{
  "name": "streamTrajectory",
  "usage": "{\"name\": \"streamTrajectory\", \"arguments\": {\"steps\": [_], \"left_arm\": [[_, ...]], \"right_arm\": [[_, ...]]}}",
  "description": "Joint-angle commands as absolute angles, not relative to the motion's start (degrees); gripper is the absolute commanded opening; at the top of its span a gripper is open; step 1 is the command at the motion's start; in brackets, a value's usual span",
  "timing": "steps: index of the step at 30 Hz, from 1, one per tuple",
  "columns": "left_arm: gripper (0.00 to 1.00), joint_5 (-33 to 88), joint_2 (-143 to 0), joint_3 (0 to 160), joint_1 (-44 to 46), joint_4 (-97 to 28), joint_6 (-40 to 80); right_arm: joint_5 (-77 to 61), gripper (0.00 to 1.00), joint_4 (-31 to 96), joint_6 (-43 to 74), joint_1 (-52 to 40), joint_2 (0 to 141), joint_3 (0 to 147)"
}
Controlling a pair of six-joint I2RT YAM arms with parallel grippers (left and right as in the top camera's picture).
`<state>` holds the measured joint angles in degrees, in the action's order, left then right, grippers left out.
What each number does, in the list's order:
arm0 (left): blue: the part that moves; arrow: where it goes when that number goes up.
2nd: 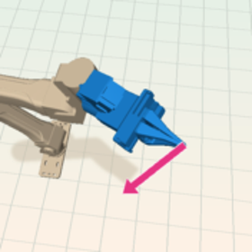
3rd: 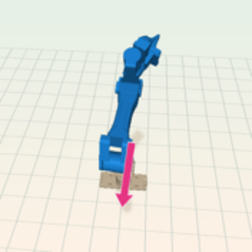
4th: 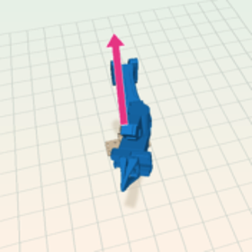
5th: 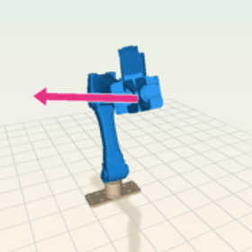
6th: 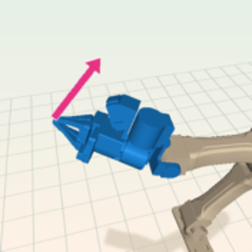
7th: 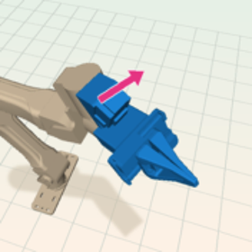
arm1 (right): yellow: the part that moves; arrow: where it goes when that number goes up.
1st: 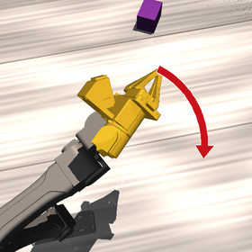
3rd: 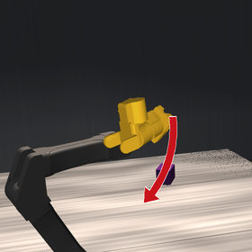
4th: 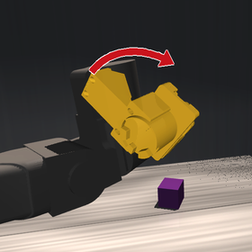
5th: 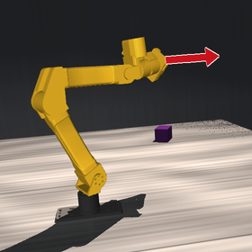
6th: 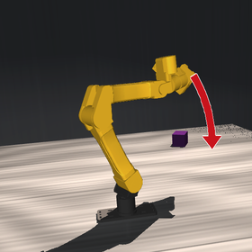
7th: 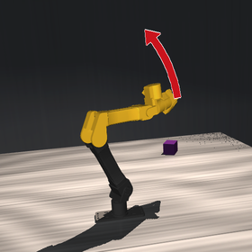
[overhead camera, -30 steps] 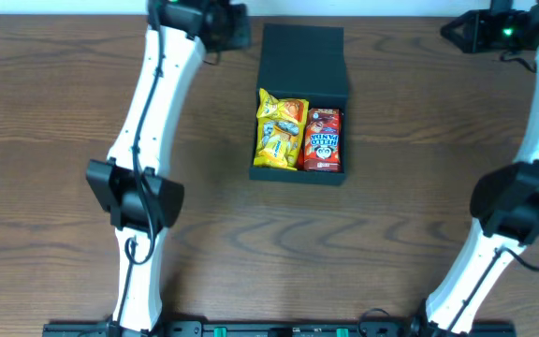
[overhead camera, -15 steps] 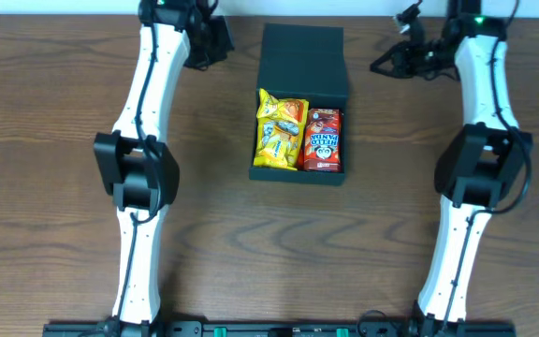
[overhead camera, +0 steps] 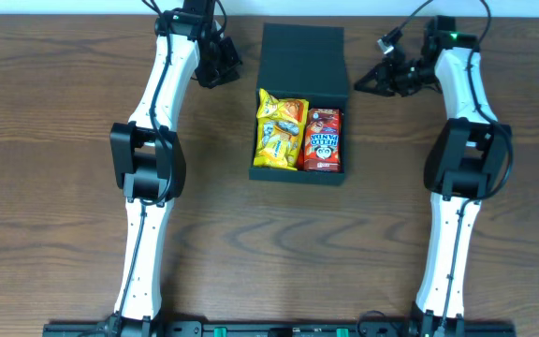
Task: Pack container
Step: 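Lift the left gripper out of the box and withdraw, then grasp the raised lid edges with both grippers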
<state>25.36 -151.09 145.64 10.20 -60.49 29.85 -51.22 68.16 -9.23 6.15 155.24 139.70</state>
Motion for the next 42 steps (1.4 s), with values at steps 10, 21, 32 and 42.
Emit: {"name": "streamTrajectory", "arguments": {"steps": [10, 21, 32, 42], "left_arm": [[0.06, 28.1, -151.6, 145.2, 10.7, -58.8, 30.9], [0.06, 29.3, -151.6, 140.4, 11.0, -55.9, 32.2], [0.06, 36.2, -151.6, 138.1, 11.6, -46.4, 34.7], [0.06, 42.4, -151.6, 138.1, 11.5, -44.5, 28.8]], "right_arm": [[-53.0, 0.01, 66.0, -7.7, 1.4, 156.4, 139.7], [-53.0, 0.01, 66.0, -7.7, 0.3, 156.4, 139.7], [-53.8, 0.01, 66.8, -7.8, 0.3, 156.4, 139.7], [-60.1, 0.02, 67.0, -11.4, 0.5, 156.4, 139.7]]}}
